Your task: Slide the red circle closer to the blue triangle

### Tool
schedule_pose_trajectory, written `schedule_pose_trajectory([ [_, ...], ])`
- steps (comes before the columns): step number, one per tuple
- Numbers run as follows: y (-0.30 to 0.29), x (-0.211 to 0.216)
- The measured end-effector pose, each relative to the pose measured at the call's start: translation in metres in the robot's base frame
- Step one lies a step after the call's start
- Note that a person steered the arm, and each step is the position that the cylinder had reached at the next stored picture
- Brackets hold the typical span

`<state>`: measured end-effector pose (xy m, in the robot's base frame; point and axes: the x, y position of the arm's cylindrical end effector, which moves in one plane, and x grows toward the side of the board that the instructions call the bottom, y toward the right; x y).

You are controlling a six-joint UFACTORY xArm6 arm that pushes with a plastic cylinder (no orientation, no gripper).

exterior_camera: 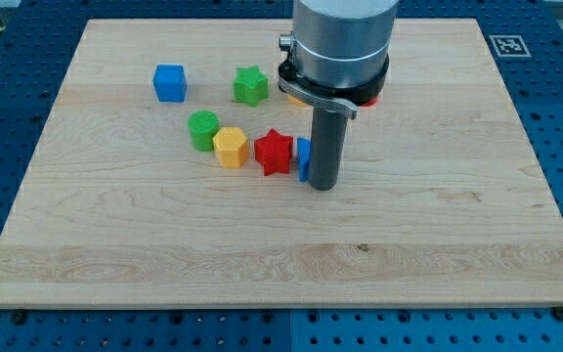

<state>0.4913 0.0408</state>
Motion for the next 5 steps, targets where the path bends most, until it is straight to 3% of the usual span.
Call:
schedule_pose_trajectory([
  [1, 0.002, 0.0],
  [3, 0.109, -0.028],
  [5, 0.145, -0.154],
])
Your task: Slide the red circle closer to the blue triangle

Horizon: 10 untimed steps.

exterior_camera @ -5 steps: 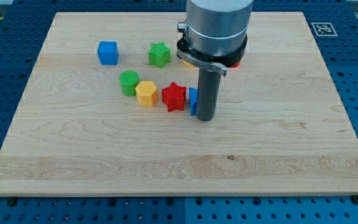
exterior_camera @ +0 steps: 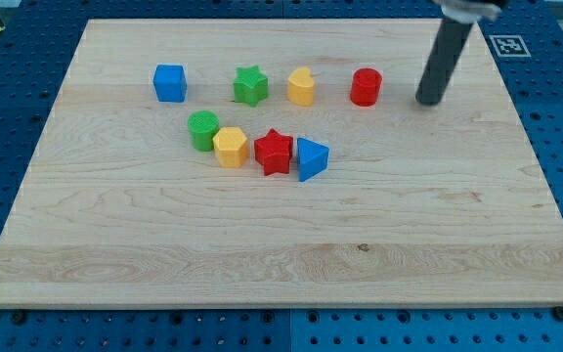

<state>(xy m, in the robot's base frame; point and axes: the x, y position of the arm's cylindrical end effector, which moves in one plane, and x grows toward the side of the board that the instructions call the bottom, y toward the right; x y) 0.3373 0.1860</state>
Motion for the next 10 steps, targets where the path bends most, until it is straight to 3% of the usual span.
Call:
schedule_pose_trajectory([
  [1, -0.015, -0.059],
  [2, -0.04, -0.056],
  [6, -0.073, 0.038],
  [10, -0.081, 0.093],
])
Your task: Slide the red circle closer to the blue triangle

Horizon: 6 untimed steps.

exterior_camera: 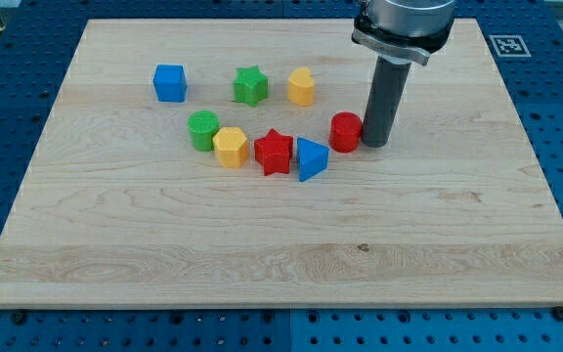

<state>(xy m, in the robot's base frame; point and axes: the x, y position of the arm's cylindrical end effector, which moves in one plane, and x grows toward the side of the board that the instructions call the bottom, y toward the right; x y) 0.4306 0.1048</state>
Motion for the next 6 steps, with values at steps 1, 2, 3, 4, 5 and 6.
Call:
schedule_pose_trajectory([
  [1, -0.008, -0.002],
  [2, -0.016, -0.002],
  [3, -0.033, -0.002],
  [4, -0.034, -0.002],
  [5, 0.004, -0.016],
  [6, 0.03, -0.063],
])
